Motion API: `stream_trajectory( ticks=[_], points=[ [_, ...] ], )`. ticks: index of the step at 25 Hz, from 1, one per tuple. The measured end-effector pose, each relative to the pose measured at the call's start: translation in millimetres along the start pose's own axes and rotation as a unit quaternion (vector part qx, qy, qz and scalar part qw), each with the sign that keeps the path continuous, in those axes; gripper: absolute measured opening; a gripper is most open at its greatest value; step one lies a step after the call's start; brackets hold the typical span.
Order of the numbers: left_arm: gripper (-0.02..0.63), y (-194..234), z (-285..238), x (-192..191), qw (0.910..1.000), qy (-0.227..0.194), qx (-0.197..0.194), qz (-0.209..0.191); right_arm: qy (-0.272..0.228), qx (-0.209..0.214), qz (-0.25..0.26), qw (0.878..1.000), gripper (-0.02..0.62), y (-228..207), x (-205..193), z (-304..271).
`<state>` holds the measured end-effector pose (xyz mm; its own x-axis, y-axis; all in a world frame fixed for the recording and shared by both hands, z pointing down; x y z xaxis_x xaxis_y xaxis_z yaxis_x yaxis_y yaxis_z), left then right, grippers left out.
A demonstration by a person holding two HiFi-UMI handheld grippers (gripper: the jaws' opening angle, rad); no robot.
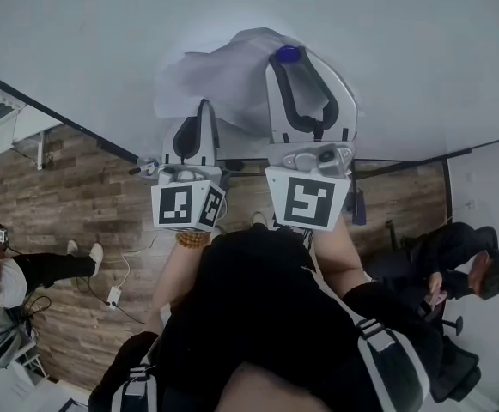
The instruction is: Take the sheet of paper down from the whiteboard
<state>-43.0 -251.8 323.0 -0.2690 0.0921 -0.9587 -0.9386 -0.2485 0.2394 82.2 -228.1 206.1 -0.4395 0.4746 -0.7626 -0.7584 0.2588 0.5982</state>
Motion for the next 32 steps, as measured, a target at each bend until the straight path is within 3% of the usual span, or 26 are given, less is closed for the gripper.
stream_trajectory(
  ticks=[32],
  points=[
    [0.009, 1.9, -1.5, -0.5, 0.9999, 0.000, 0.010, 0.010, -0.021, 0.020, -0.007, 1.000, 0.117, 5.0, 5.9, 6.1]
  ],
)
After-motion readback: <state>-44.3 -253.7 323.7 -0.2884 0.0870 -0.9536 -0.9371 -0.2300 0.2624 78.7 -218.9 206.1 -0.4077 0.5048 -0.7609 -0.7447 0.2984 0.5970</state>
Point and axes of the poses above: the fingertips, and each gripper's own axes: z backward along the fingers, y to its left, x out of its top, the point moved 3 cm from there along z, backward along the fingers, and after that the axes turned 15 degrees about x, right-handed, at the moved point
